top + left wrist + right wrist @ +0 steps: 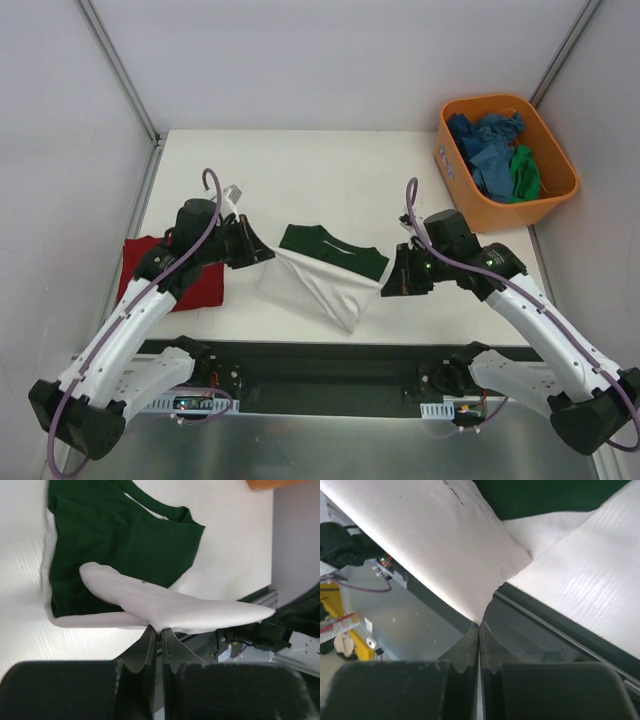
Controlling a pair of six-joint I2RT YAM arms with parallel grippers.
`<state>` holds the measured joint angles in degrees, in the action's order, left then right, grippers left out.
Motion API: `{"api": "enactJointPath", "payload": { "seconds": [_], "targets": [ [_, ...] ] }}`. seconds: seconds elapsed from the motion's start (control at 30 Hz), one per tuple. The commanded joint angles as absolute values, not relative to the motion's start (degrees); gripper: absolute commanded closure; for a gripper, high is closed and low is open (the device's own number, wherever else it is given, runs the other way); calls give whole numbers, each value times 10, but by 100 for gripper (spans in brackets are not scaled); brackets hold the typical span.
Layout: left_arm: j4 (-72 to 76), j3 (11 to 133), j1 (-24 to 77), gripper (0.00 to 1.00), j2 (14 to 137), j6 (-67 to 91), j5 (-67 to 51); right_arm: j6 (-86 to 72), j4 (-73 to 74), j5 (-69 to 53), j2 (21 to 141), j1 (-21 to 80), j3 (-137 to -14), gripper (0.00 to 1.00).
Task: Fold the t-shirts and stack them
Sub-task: Fold the tshirt
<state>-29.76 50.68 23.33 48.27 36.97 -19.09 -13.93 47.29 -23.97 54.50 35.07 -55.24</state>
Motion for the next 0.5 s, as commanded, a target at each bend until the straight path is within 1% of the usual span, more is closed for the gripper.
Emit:
{"api": "enactJointPath", "payload": {
  "seconds": [0.0,0.13,0.27,0.47],
  "targets": [
    [-253,554,234,100,554,355,-121,-84,507,-186,586,313,-611,99],
    [-234,588,235,100,620,344,-102,-69,499,-179,646,288,-634,99],
    [-224,625,234,100,691,337,-109,-59,495,-131,717,260,-657,99],
    [-212,677,233,100,798,323,-102,-44,464,-115,786,225,-671,99]
  ]
}}
